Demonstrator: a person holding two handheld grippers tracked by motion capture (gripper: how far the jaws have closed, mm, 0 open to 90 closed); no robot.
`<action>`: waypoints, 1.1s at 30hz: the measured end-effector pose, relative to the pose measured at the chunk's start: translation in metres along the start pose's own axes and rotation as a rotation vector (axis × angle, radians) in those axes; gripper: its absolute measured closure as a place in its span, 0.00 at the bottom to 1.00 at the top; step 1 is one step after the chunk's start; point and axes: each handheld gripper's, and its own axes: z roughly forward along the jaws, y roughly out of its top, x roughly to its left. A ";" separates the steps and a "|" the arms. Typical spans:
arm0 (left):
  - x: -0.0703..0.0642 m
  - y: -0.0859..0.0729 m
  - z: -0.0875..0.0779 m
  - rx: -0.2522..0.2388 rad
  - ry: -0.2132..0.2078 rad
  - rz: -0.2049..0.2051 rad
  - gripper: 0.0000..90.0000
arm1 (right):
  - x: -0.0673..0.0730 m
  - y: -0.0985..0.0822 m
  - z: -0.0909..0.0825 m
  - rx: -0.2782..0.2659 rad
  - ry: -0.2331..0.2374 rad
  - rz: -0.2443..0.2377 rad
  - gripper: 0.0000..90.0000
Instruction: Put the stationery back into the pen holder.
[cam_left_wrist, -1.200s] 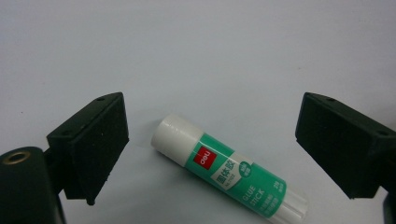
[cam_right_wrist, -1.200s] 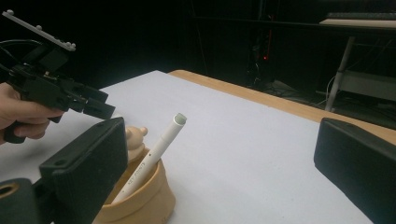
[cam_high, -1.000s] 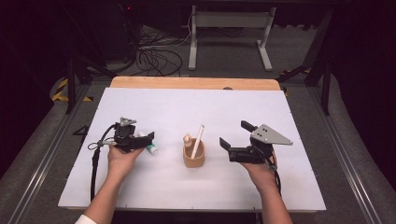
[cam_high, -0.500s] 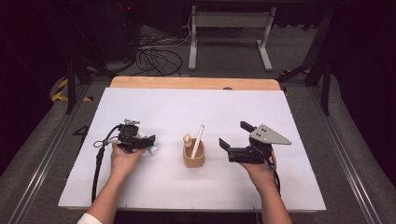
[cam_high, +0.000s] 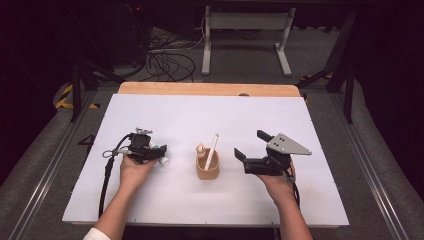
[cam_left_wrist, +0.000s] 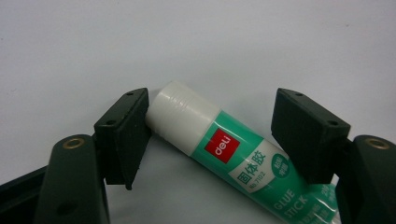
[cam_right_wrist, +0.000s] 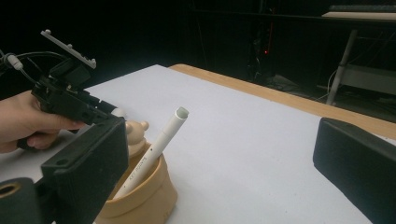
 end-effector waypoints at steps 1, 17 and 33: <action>0.000 0.000 0.000 0.001 0.000 0.003 0.34 | 0.000 0.000 0.000 0.001 0.000 0.000 0.05; -0.011 0.003 -0.004 0.064 -0.112 0.163 0.60 | 0.000 0.000 0.000 0.009 0.001 0.002 0.06; -0.024 0.004 -0.013 0.175 -0.085 0.229 0.60 | 0.000 0.000 0.000 0.016 0.001 0.002 0.06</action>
